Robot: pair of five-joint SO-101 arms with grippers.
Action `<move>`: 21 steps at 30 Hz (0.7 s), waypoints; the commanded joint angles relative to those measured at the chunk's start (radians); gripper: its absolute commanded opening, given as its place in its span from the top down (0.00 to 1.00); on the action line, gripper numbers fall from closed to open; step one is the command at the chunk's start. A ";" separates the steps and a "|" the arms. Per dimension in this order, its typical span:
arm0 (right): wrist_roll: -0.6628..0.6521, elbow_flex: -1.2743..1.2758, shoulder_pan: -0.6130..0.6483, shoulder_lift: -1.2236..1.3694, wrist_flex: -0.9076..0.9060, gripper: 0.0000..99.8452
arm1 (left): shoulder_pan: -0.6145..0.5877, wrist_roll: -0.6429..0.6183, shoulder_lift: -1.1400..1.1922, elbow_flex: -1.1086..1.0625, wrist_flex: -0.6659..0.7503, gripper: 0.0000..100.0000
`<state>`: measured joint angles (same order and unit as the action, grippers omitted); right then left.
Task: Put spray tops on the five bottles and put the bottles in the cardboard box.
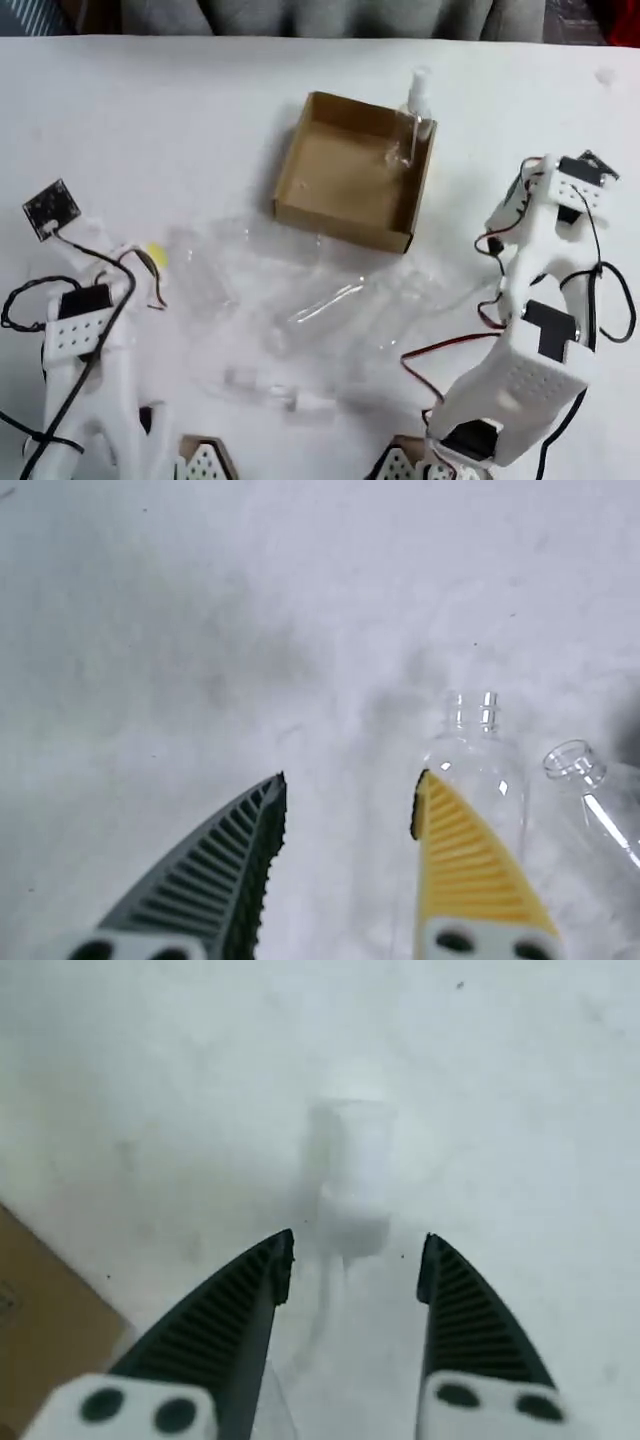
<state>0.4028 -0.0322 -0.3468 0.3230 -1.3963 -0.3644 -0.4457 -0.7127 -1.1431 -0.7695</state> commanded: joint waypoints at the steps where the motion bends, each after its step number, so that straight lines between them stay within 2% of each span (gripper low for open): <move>1: 0.000 0.038 -0.005 -0.012 0.091 0.83 | 0.018 -0.002 -0.022 0.003 0.025 0.80; 8: 0.000 0.117 -0.015 0.018 0.209 0.83 | 0.018 -0.002 -0.022 0.003 0.025 0.80; 14: 0.002 0.074 -0.013 0.139 0.242 0.84 | 0.018 -0.002 -0.022 0.003 0.025 0.80; 19: 0.003 0.008 -0.015 0.171 0.179 1.00 | 0.018 -0.002 -0.022 0.003 0.025 0.80; 21: 0.008 -0.012 -0.007 0.165 0.120 0.97 | 0.018 -0.002 -0.022 0.003 0.025 0.80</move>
<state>0.4058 0.0215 -0.3636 0.4826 -1.2152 -0.3644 -0.4457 -0.7127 -1.1431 -0.7695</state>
